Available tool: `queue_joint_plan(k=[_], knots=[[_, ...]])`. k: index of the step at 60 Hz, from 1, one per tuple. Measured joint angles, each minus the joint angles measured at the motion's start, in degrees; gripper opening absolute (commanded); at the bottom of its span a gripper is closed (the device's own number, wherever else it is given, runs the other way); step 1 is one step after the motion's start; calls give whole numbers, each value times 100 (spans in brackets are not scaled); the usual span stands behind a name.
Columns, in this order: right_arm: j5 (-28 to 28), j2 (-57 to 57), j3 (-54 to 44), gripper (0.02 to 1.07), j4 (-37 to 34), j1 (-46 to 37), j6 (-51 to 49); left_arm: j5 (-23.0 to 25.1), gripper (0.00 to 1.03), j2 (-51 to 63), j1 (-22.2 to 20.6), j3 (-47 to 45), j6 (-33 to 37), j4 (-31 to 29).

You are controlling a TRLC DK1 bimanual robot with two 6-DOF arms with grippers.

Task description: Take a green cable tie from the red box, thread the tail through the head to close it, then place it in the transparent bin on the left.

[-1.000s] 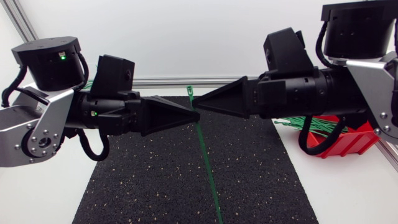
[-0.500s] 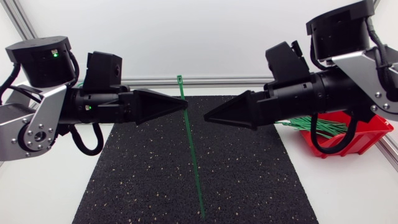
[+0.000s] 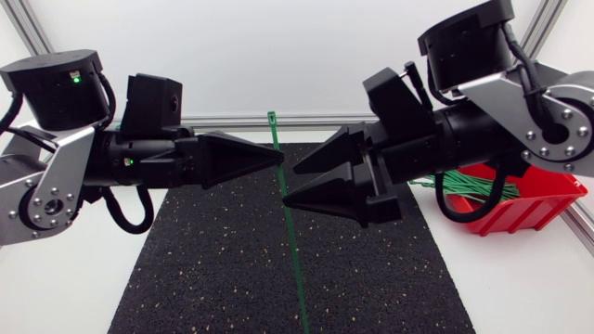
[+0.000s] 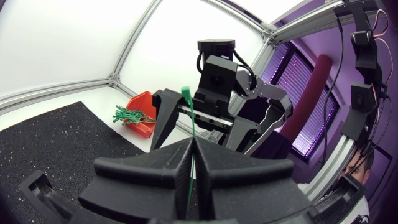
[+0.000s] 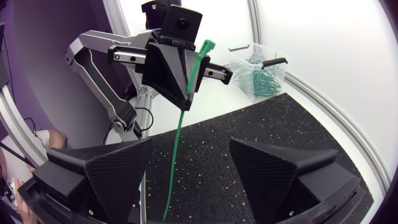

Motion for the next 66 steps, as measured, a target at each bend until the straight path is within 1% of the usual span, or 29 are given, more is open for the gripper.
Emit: queue_joint_plan(k=[4, 9, 15, 20, 25, 33, 36, 38, 54, 59, 66], knots=[[-70, 151, 9, 78, 46, 2, -7, 2, 4, -7, -4, 0, 0, 2], [-149, 236, 11, 67, 111, 0, -7, 2, 4, -17, -26, -4, 0, 2], [-219, 240, 17, 58, 249, 0, -2, 2, 4, -17, -26, -4, 0, 2], [-251, 240, 17, 48, 452, 0, 44, 2, 4, -17, -26, -4, 0, 2], [-291, 234, 17, 44, 520, -2, 96, 4, 4, -17, -26, -4, 0, 2], [-317, 225, 17, 24, 699, -4, 175, 4, 4, -17, -26, -4, 0, 2], [-321, 225, 15, 13, 750, -4, 225, 2, 4, -17, -26, -4, 0, 2], [-326, 225, 15, 8, 774, -4, 247, -2, 4, -17, -24, -4, 2, 4], [-363, 162, -96, 8, 944, 2, 354, -55, 5, -17, -24, -4, 2, 2], [-361, 127, -120, 8, 960, 4, 407, -63, 13, -17, -24, -4, 0, 4], [-330, 59, -199, 8, 984, 2, 435, -52, 30, -17, -24, -4, 0, 4]])
